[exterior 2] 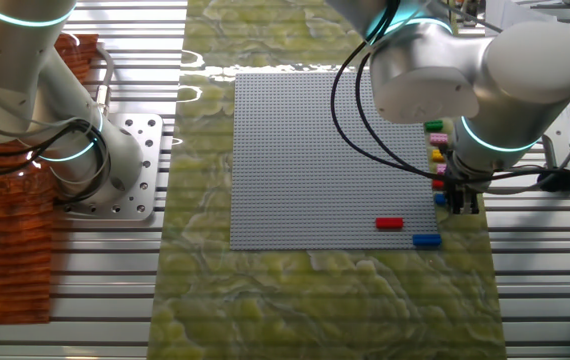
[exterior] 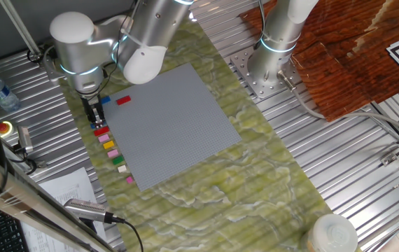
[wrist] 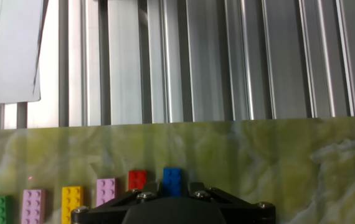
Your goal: Stack small Lego blocks randomly, one at a time
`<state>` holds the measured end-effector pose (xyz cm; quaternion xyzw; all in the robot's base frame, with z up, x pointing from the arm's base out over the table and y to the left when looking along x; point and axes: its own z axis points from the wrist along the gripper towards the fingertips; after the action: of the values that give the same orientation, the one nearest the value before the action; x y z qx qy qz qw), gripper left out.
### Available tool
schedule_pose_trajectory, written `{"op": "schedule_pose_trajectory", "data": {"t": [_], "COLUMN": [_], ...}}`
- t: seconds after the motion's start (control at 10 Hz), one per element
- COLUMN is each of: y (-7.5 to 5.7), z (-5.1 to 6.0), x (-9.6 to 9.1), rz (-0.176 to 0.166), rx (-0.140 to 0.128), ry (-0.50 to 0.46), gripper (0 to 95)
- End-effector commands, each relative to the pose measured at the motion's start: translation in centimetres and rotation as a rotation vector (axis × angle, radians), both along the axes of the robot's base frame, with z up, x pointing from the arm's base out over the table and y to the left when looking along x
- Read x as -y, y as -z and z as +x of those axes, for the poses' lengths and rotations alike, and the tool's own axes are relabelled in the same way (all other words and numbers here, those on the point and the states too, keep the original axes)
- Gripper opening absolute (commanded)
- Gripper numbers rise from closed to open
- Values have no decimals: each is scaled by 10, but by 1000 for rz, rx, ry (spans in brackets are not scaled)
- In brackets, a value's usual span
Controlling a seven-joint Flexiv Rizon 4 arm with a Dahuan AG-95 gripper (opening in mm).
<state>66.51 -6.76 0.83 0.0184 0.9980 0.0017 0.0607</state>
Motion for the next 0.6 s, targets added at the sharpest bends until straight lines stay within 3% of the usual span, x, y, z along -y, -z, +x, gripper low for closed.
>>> {"op": "schedule_pose_trajectory", "data": {"t": [0.1, 0.6], "y": [0, -7], "z": [0, 0], "x": [0, -1], "rz": [-2, 1], "rx": [-1, -29], "ry": [1, 24], "gripper": [0, 0]}}
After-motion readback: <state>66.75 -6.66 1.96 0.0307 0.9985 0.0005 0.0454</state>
